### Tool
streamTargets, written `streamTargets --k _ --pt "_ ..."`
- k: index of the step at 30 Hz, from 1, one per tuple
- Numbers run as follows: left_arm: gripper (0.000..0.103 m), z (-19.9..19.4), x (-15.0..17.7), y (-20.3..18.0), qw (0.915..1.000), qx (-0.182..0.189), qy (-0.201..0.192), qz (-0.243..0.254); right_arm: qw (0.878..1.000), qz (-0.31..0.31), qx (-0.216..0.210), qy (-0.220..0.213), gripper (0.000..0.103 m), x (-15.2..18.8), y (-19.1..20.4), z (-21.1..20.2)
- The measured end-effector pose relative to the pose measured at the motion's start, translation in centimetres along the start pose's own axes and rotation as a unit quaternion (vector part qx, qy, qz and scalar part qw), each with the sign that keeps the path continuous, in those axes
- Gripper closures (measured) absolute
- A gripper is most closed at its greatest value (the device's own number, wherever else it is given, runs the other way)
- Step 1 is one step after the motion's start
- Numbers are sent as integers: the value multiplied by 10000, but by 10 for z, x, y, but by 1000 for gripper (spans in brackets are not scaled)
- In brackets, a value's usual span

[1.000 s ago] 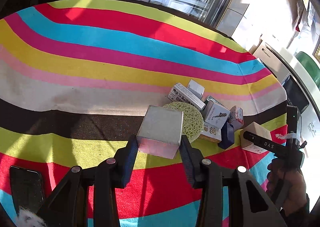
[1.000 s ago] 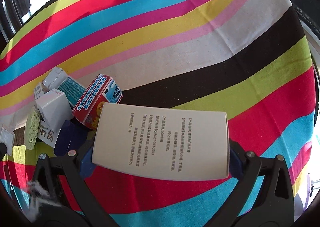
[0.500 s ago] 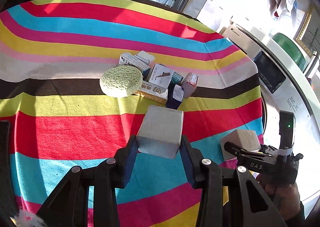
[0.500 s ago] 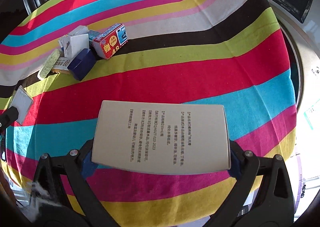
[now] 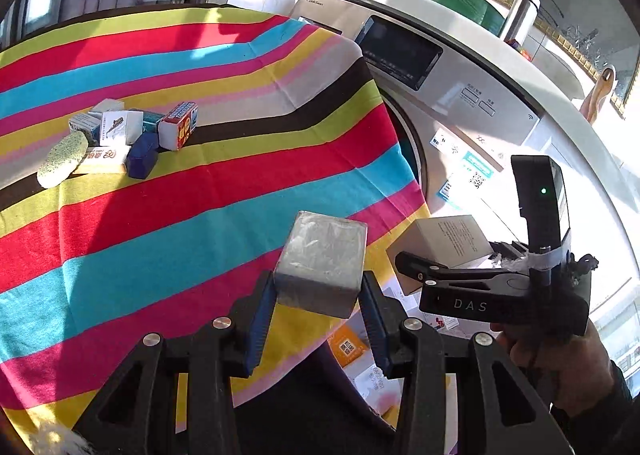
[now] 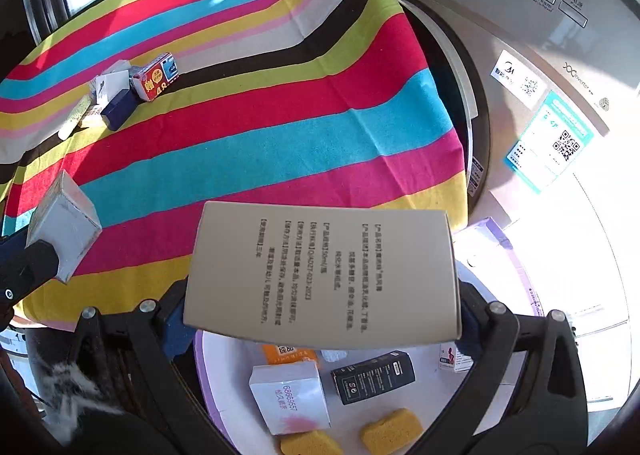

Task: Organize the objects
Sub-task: 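Carry both boxes to the storage box and open both tools to drop them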

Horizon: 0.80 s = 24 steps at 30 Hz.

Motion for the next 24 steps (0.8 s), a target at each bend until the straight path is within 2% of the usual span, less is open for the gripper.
streamTargets --k 8,14,18,19,20,22,24 --pt "59 34 30 -63 9947 390 550 771 9969 620 268 396 2 42 -66 0" --pt "59 58 46 -81 9883 597 978 1003 9934 882 378 620 2 61 -90 8" --pt "57 69 52 -85 9853 640 1164 1078 9931 963 385 549 2 64 -96 7" --pt "50 71 52 -86 9848 653 1209 1060 9929 988 395 533 2 63 -97 7" --pt "38 72 53 -87 9846 687 1224 1040 9925 1032 384 535 1 63 -98 6" --pt "25 70 53 -87 9848 765 1204 996 9918 1113 339 529 1 61 -100 6" --pt "21 66 51 -86 9855 797 1147 968 9910 1182 290 561 1 59 -101 7"
Point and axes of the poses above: each gripper's, at about its wrist camera, not at the fingertips, and z roughly the way its jaws point, y to its left, x to its underside, the point moved 4 cm from there along z, roughly the way its jaws point, and after that the axes turned 10 degrees about y, right-handed, at the moved point
